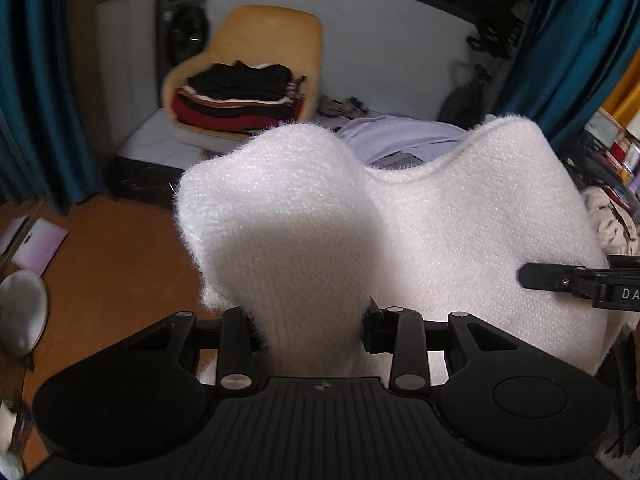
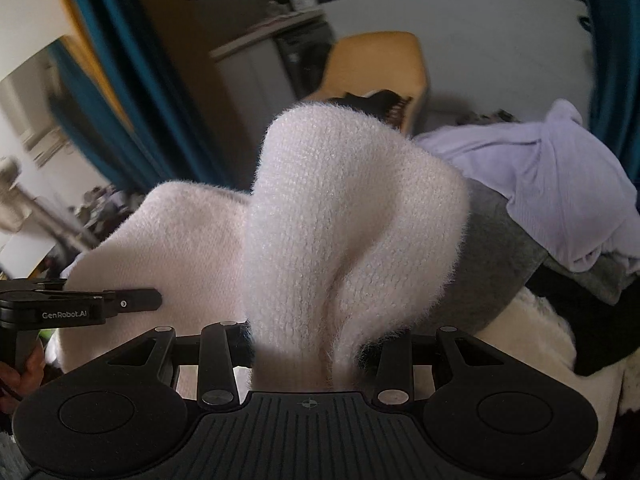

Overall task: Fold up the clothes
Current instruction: 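Lift the folded sweater with both grippers and carry it toward the tan chair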

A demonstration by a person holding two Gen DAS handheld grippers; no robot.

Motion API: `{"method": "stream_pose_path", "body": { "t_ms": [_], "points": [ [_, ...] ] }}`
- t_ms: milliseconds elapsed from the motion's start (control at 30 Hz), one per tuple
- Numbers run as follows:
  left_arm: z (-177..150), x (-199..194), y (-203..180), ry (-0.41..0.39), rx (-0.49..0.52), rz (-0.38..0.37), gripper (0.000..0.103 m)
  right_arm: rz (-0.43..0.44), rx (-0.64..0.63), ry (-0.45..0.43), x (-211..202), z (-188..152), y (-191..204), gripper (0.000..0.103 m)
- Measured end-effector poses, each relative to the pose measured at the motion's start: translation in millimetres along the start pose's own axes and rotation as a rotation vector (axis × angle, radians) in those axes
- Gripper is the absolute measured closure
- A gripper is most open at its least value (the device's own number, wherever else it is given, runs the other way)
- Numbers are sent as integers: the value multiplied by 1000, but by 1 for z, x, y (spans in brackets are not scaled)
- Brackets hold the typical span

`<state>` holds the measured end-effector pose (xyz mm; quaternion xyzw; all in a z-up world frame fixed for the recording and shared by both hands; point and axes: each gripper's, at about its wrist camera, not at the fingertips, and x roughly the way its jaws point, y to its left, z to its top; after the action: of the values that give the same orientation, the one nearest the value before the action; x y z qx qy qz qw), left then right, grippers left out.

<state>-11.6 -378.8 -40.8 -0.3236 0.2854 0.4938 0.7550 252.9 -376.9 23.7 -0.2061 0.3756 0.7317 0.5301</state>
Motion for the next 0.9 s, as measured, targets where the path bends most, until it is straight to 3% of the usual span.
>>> {"method": "stream_pose_path", "body": {
  "t_ms": [133, 333, 567, 733, 900],
  "points": [
    [35, 38, 47, 22, 75, -92, 67, -86, 65, 0, 41, 22, 26, 68],
    [89, 74, 120, 64, 213, -164, 67, -210, 189, 44, 116, 75, 84, 68],
    [140, 95, 196, 96, 195, -157, 67, -206, 204, 47, 186, 123, 143, 68],
    [178, 116, 235, 108, 160, -138, 67, -196, 242, 23, 218, 148, 148, 68],
    [219, 153, 253, 118, 160, -145, 67, -197, 305, 0, 252, 170, 125, 68]
  ]
}}
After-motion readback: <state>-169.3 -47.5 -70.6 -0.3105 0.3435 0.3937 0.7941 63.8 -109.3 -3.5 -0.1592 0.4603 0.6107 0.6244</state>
